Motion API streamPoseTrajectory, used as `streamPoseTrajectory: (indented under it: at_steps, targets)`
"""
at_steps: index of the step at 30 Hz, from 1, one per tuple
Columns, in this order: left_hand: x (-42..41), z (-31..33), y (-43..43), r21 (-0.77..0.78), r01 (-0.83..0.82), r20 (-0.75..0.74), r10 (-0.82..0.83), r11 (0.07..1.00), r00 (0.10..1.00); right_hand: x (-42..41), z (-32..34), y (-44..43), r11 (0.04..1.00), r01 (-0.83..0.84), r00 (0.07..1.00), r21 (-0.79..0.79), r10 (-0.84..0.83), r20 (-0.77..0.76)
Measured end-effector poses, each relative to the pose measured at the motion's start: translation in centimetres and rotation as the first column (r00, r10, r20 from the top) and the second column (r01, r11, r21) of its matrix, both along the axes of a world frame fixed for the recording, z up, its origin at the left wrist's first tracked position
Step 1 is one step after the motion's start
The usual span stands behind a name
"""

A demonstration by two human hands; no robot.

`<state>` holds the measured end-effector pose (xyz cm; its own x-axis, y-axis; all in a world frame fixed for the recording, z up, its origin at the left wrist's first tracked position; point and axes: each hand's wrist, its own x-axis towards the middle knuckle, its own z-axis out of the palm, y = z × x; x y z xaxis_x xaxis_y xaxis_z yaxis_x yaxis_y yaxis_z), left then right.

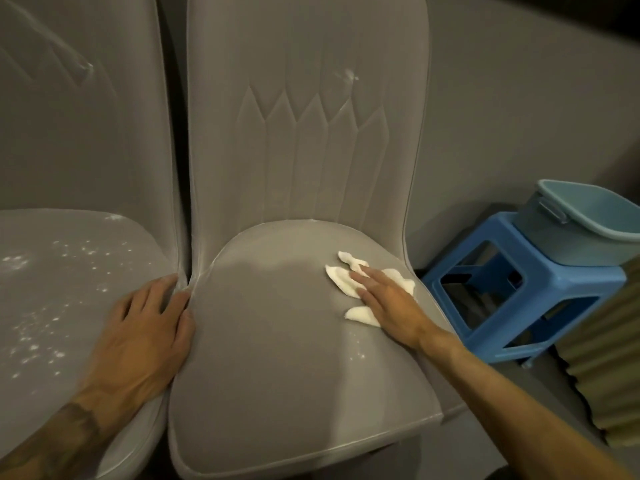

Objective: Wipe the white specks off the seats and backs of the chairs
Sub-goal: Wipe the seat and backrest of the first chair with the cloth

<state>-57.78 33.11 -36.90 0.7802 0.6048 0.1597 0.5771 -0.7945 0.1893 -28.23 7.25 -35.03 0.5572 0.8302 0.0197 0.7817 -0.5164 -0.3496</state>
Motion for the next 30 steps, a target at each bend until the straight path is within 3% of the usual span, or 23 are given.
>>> streamPoseTrajectory:
  at_steps: [7,12,17,23,30]
  targets:
    - [0.1,0.4,-0.2,-0.011,-0.01,0.01,0.01,1.0,1.0,1.9,0.3,0.2,0.98,0.195,0.979,0.027,-0.196,0.05]
    - [0.1,0.4,-0.3,-0.001,0.005,0.029,-0.005,1.0,1.0,0.2,-0.2,-2.9,1.0,0.02,1.0,0.007,-0.02,-0.022]
    - [0.1,0.4,-0.3,0.022,-0.002,0.046,0.001,1.0,0.999,4.6,0.5,-0.6,0.99,0.138,0.989,-0.004,-0.137,0.045]
    - [0.0,0.1,0.1,0.019,0.001,0.032,-0.002,1.0,0.999,2.3,-0.4,-5.0,0.997,0.074,0.997,-0.015,-0.074,-0.011]
    - [-0.1,0.4,-0.1,0.025,0.011,0.03,-0.012,1.0,0.999,4.1,0.5,-1.0,0.986,0.164,0.986,0.0,-0.164,0.006]
